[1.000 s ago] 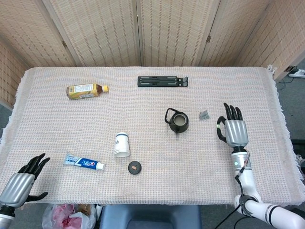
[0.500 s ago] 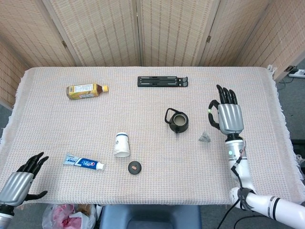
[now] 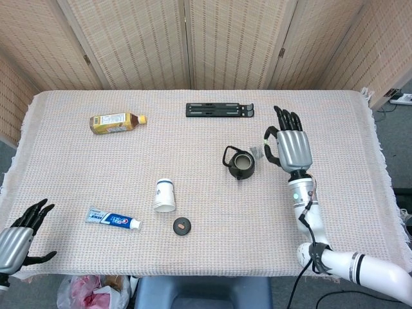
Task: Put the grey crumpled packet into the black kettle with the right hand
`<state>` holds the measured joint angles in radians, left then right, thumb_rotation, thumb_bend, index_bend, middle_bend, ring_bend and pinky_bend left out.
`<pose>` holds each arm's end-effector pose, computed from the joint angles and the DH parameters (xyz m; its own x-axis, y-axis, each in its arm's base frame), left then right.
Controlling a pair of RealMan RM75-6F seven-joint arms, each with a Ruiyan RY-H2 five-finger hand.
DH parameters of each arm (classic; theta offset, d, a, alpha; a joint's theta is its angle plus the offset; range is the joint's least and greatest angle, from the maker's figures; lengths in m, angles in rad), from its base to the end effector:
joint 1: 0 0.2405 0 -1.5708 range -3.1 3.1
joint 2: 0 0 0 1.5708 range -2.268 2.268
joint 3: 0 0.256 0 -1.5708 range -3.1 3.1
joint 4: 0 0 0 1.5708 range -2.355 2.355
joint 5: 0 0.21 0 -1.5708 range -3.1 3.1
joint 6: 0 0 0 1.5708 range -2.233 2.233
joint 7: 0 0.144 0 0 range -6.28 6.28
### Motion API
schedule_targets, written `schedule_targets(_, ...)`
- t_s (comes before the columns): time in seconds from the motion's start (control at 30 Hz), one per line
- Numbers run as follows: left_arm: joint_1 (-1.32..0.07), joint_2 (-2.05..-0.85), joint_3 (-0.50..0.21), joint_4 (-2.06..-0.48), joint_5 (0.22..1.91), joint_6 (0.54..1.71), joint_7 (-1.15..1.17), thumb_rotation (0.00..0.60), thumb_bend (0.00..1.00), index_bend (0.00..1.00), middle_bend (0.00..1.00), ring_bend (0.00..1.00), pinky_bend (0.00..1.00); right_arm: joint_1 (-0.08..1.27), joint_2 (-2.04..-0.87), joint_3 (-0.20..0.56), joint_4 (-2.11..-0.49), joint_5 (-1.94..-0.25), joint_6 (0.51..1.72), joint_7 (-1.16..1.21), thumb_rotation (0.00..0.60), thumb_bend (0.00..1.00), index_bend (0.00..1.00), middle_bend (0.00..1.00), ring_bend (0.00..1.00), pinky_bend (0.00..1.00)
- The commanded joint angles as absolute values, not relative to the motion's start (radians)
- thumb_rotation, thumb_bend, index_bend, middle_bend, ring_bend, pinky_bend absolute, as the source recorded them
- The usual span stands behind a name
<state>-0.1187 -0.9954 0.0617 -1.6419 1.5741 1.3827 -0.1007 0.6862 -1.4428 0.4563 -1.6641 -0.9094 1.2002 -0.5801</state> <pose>-0.3160 0.1652 0.1652 0.4040 0.1993 0.8928 0.9148 -0.0830 -0.3954 -0.1246 -0.3780 0.0876 0.3328 0.0597 0.9411 -0.9356 -0.1037 0.3374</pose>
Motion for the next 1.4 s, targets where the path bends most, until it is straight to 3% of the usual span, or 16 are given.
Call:
schedule_targets(0.03, -0.120, -0.993, 0.063, -1.640, 1.576, 1.380, -0.107, 0.600, 0.07, 0.00, 0.00, 0.03, 0.26, 0.708, -1.453, 0.462, -1.653, -0.891, 1.199, -0.586, 0.600, 0.39, 0.53, 0.03, 0.00, 0.00)
schedule_targets(0.6, -0.128, -0.976, 0.055, -1.641, 1.550, 1.355, -0.144, 0.600, 0.07, 0.00, 0.00, 0.03, 0.26, 0.815, -1.513, 0.449, -1.509, -0.803, 1.132, -0.569, 0.600, 0.39, 0.53, 0.03, 0.00, 0.00)
schedule_targets(1.0, -0.124, -0.970, 0.055, -1.634, 1.557, 1.366, -0.172, 0.600, 0.07, 0.00, 0.00, 0.03, 0.26, 0.825, -1.557, 0.354, -1.422, -0.817, 1.085, -0.554, 0.600, 0.38, 0.53, 0.03, 0.00, 0.00)
schedule_targets(1.4, -0.124, -0.977, 0.055, -1.640, 1.555, 1.361, -0.148, 0.600, 0.07, 0.00, 0.00, 0.03, 0.26, 0.690, -1.492, 0.229, -1.480, -0.936, 1.150, -0.452, 0.600, 0.36, 0.53, 0.03, 0.00, 0.00)
